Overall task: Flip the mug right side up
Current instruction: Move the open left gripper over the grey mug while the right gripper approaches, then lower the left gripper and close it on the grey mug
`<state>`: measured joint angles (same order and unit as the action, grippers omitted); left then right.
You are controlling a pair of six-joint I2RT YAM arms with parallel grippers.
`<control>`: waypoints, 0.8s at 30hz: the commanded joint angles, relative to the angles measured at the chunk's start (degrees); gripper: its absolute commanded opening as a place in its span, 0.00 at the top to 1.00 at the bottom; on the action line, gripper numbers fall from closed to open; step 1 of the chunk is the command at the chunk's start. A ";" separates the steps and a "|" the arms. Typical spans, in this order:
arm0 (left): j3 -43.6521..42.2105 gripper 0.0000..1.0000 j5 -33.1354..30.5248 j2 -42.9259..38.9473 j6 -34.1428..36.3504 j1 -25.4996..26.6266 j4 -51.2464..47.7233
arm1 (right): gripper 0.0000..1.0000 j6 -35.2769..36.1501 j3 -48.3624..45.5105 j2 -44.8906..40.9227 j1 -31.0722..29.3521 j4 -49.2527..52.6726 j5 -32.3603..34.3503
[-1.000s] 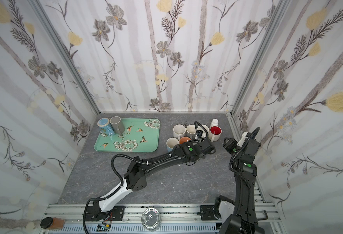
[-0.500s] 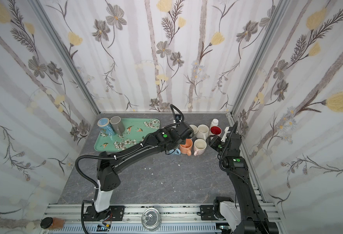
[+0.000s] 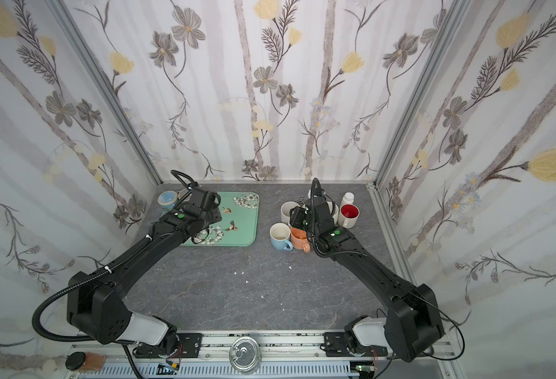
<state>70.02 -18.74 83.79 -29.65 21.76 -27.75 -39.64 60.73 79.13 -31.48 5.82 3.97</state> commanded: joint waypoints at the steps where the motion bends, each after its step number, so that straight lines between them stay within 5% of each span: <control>1: -1.79 0.46 5.60 0.52 3.98 -6.19 5.57 | 0.52 -0.70 3.80 5.15 -3.96 -4.94 2.82; 10: 0.70 0.45 12.52 9.25 6.96 -18.82 9.61 | 0.52 -0.52 15.92 21.24 -12.74 -7.30 0.23; 24: 12.22 0.54 14.00 25.79 9.22 -21.42 9.25 | 0.52 -0.27 25.05 32.04 -15.08 -5.83 -4.31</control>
<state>80.60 -4.29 108.09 -21.15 0.54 -18.85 -40.03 85.10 110.69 -46.48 0.75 0.21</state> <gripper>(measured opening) 0.464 0.480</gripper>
